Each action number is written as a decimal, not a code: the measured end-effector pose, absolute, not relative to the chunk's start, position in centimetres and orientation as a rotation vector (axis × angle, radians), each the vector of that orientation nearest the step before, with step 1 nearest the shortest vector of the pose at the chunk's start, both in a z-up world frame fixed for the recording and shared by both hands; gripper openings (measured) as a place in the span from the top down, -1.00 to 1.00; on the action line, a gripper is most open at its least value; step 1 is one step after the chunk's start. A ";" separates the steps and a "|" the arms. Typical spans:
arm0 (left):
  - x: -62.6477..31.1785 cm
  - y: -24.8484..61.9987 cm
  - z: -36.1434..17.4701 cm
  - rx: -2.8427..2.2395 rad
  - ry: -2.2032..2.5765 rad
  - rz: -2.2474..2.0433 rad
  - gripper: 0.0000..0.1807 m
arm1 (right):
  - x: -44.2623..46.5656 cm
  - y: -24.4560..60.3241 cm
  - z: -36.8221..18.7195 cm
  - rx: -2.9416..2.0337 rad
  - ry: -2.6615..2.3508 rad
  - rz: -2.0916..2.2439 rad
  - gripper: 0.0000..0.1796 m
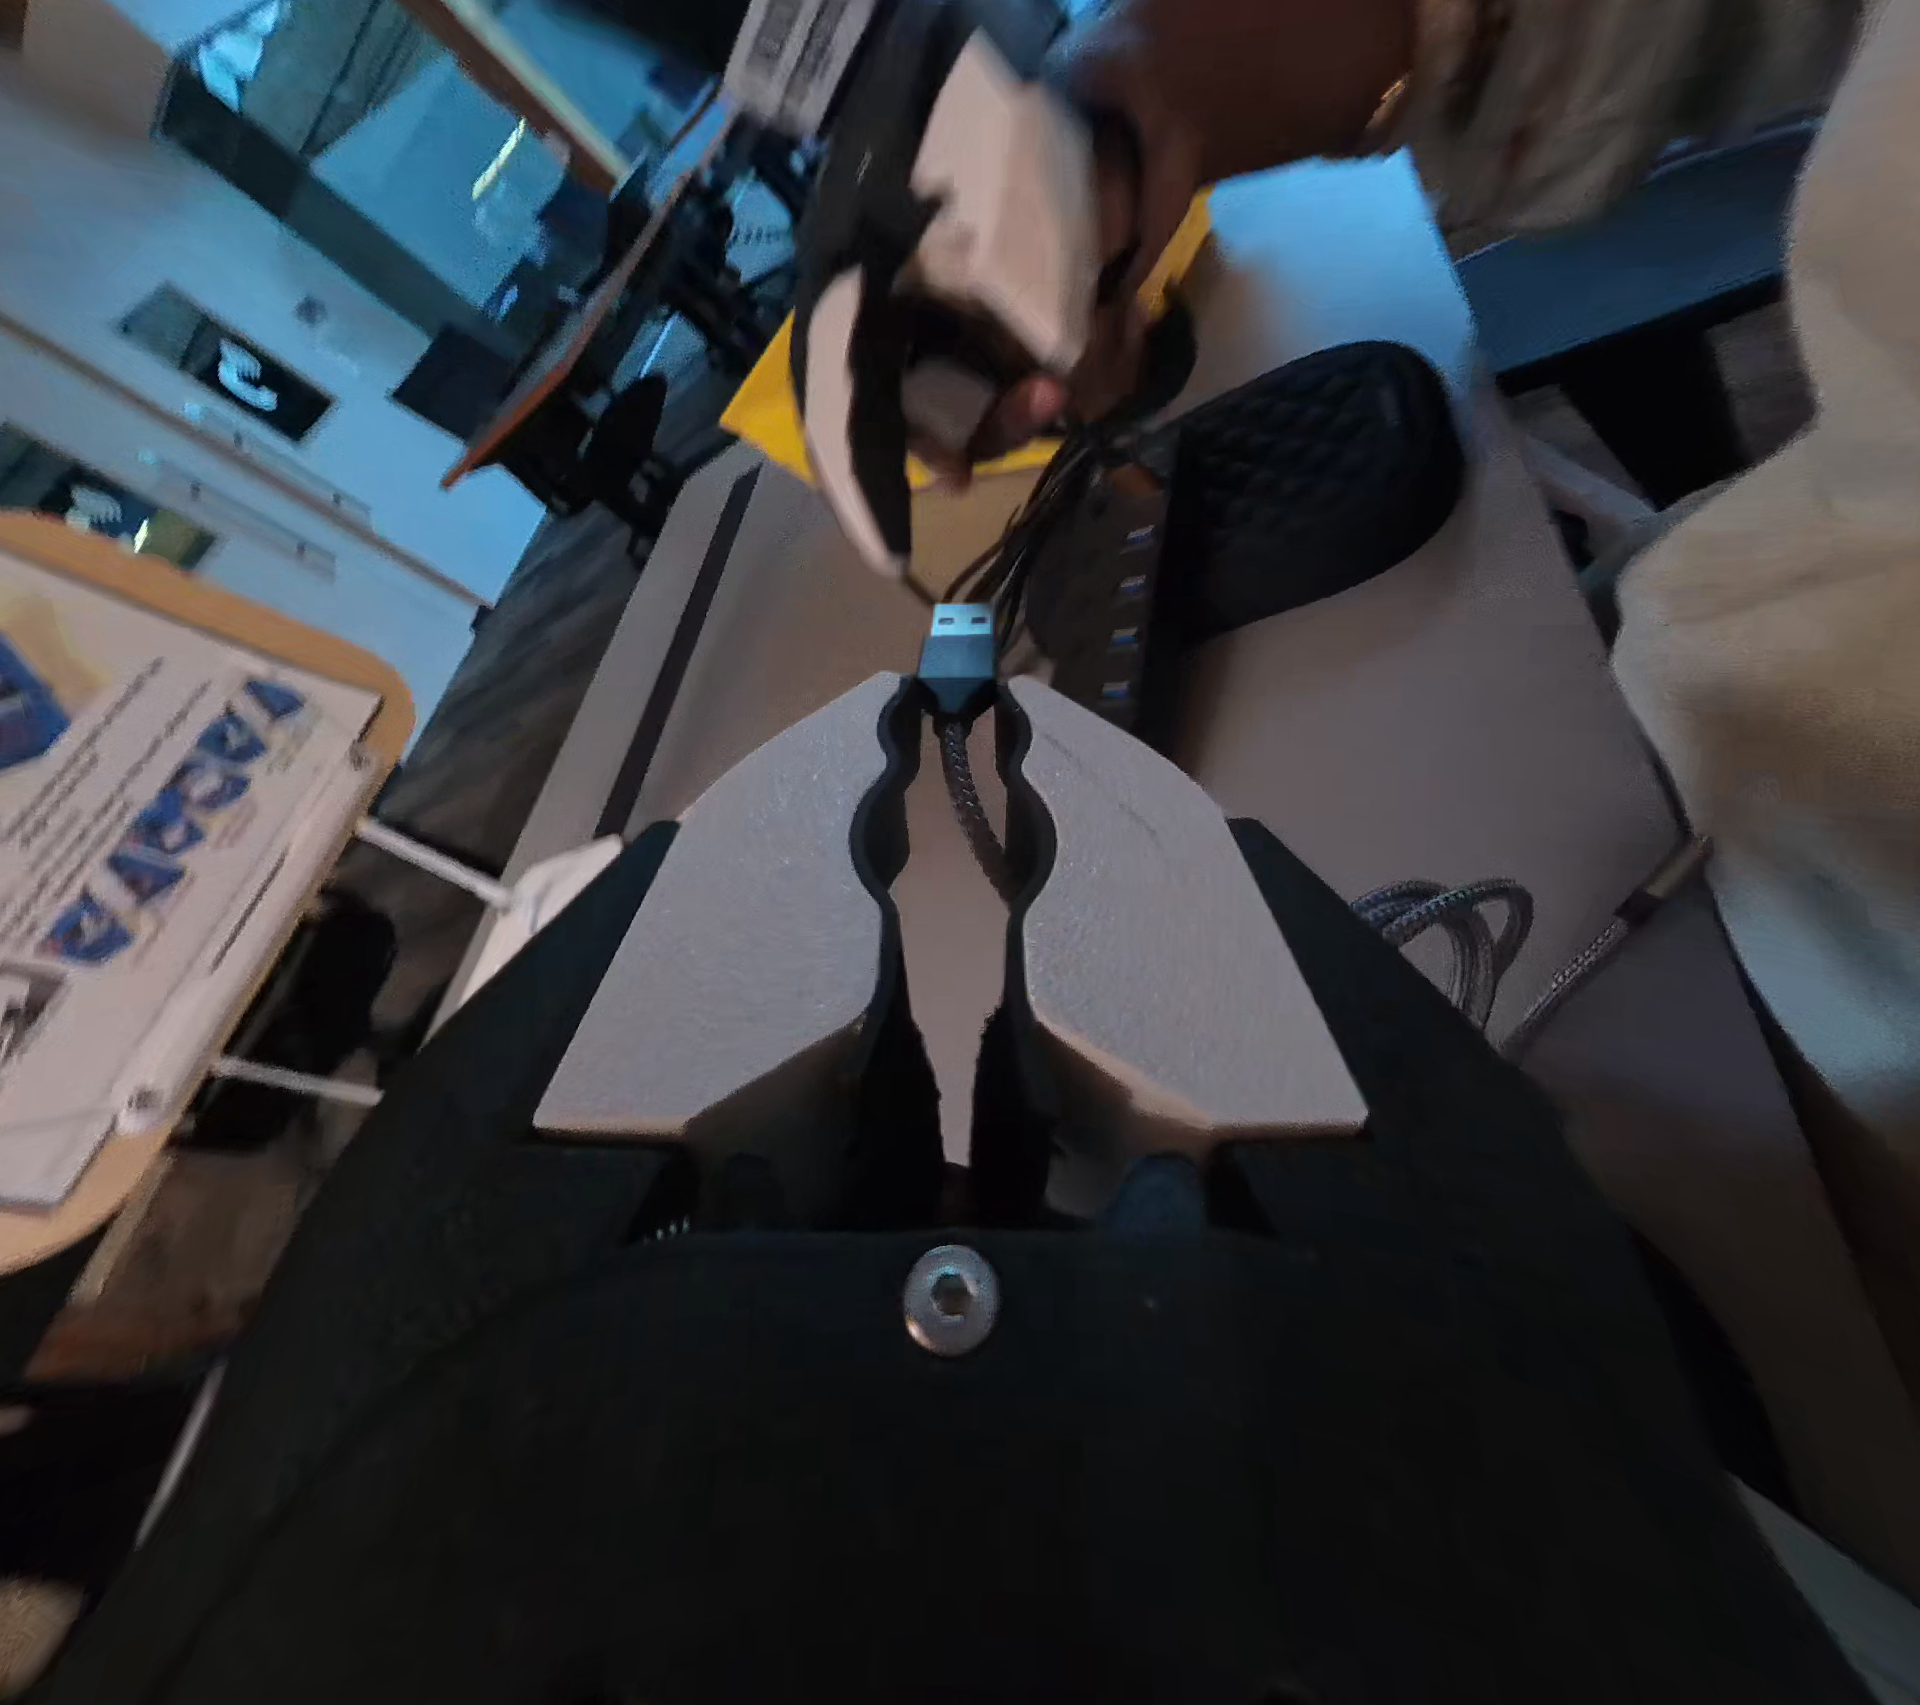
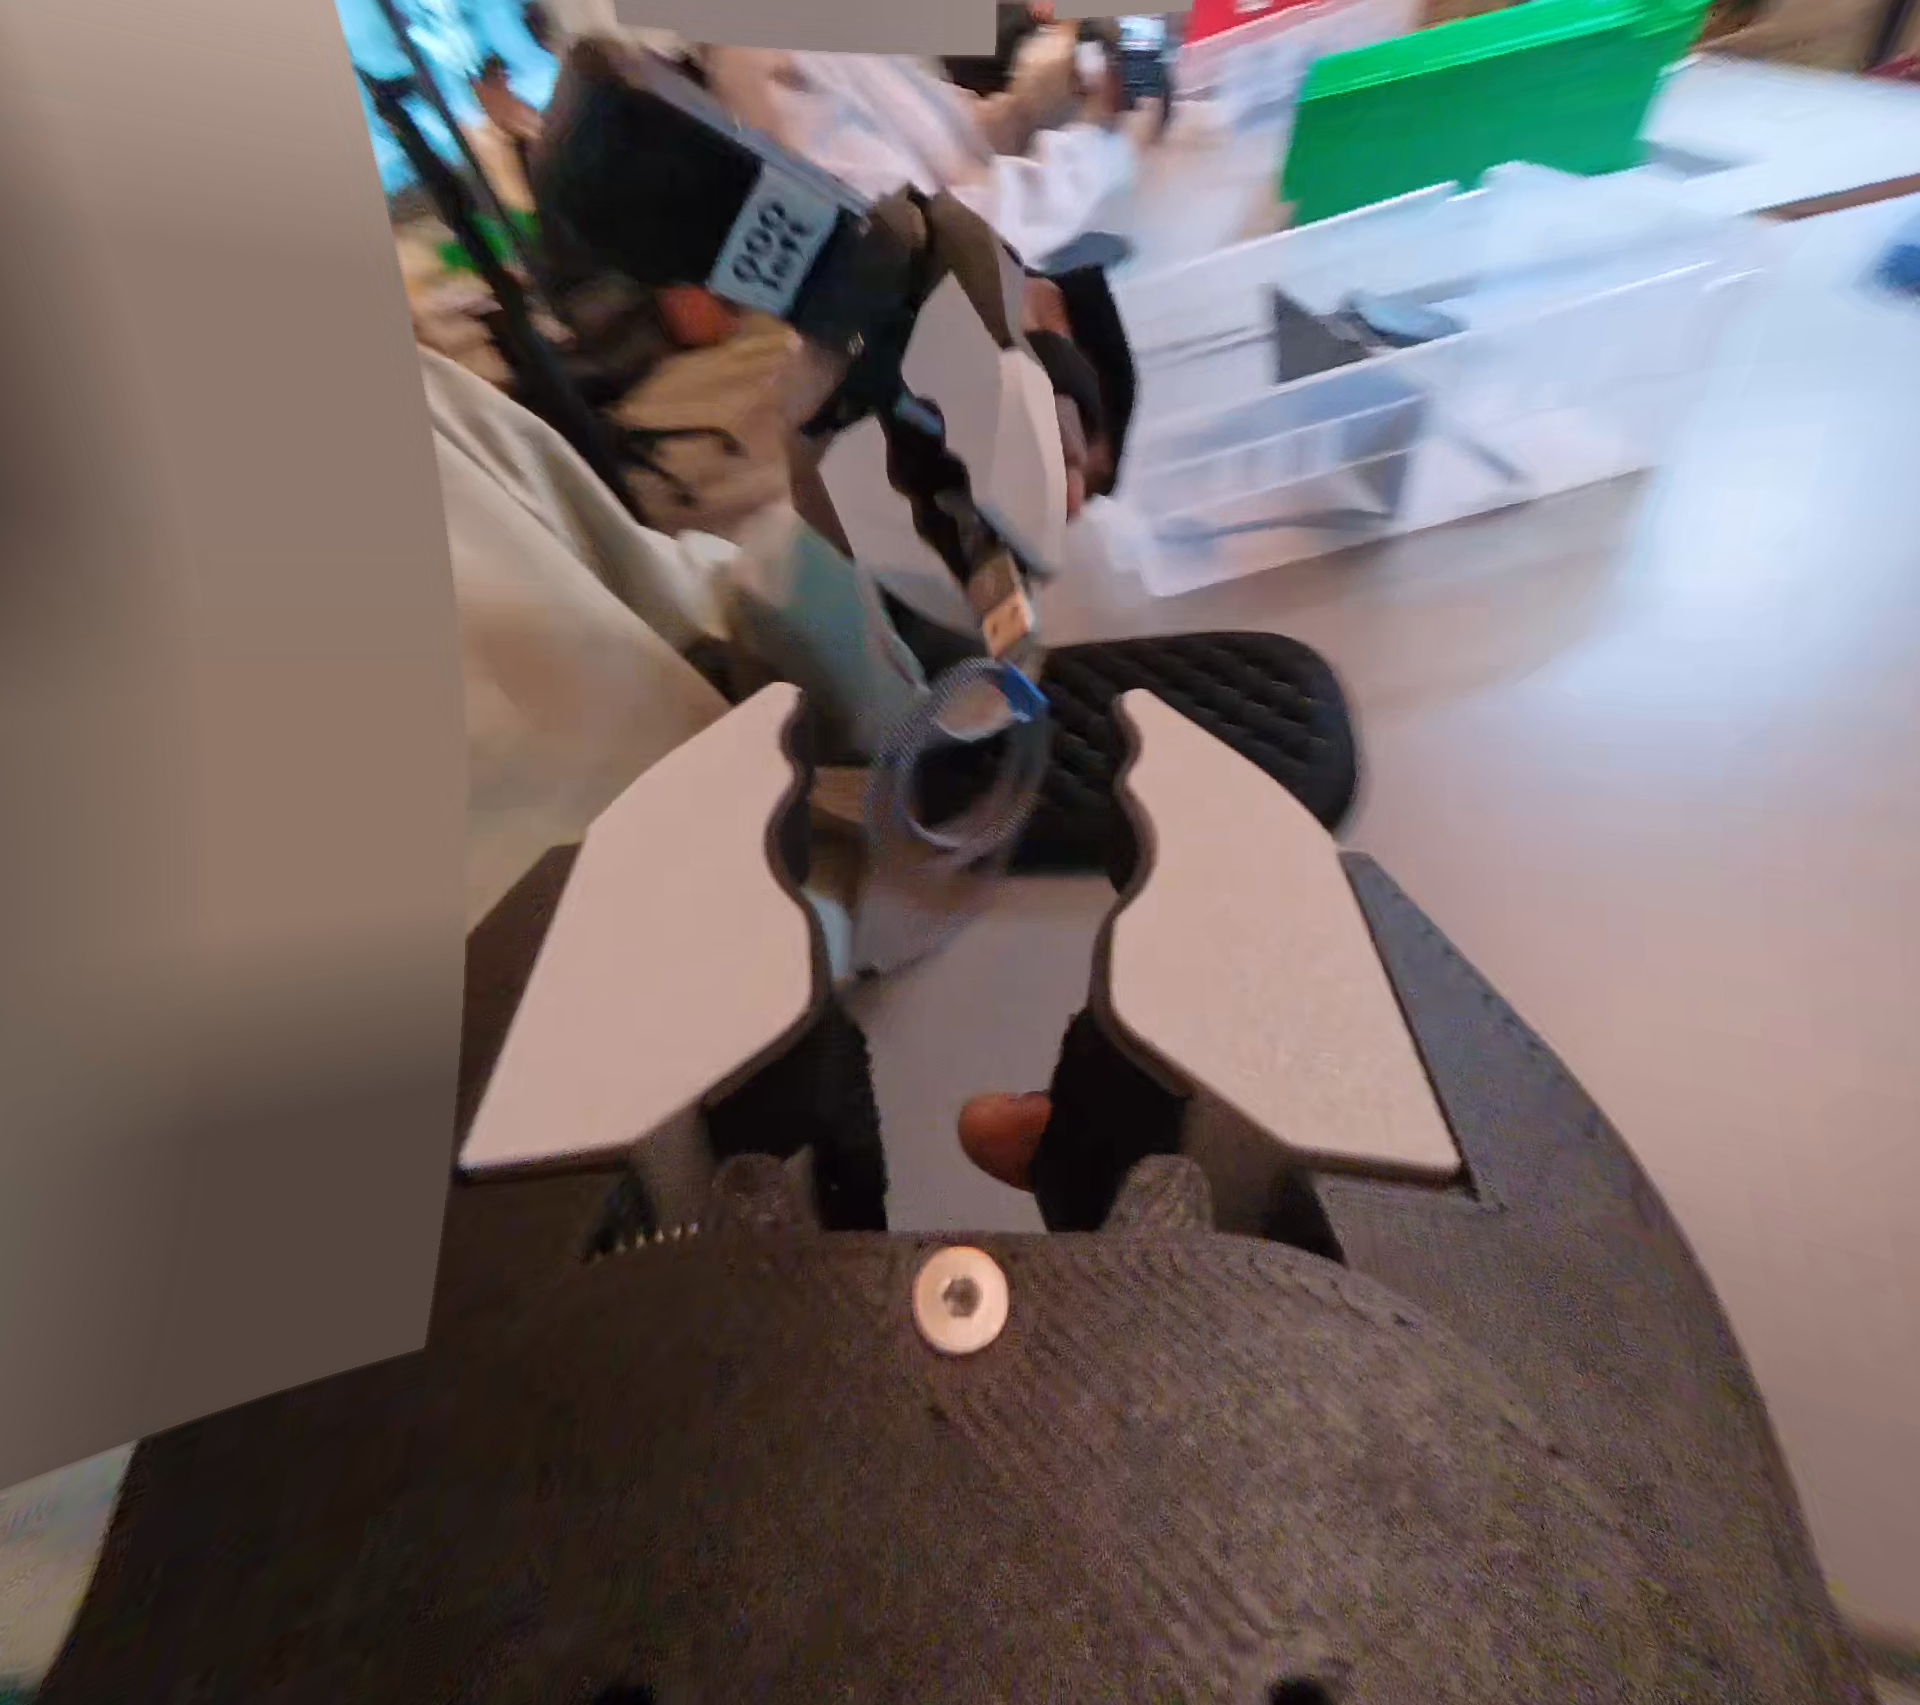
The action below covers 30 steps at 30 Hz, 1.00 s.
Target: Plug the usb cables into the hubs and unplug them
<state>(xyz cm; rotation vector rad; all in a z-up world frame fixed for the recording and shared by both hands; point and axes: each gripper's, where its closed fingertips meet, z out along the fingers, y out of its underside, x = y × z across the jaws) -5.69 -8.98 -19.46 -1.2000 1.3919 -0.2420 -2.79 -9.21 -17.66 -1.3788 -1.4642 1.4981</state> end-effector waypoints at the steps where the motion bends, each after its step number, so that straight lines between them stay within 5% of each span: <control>1: -6.4 -8.4 -19.6 -1.244 1.371 -0.219 0.85 | -1.5 -8.7 -18.0 -1.382 -1.465 1.377 0.31; 7: -9.0 -6.2 -19.8 -1.417 1.303 -0.167 0.85 | 7.4 -7.1 -24.4 -1.581 -1.542 0.793 0.23; 14: -7.4 -6.1 -21.0 -1.484 1.347 -0.176 0.85 | 11.9 -9.7 -23.3 -1.492 -1.510 0.867 0.32; 19: -5.5 -6.7 -21.6 -1.509 1.376 -0.358 0.85 | 11.6 -5.4 -28.2 -1.646 -1.456 0.610 0.04; 23: -4.3 -6.4 -22.7 -1.515 1.454 -0.374 0.85 | 10.1 -3.6 -32.9 -1.730 -1.530 0.542 0.09; 26: -3.7 -6.2 -24.1 -1.551 1.547 -0.360 0.85 | 8.9 -3.3 -31.9 -1.668 -1.469 0.688 0.39; 30: -2.8 -5.4 -26.6 -1.625 1.701 -0.315 0.85 | 8.5 -3.2 -31.1 -1.619 -1.500 0.679 0.39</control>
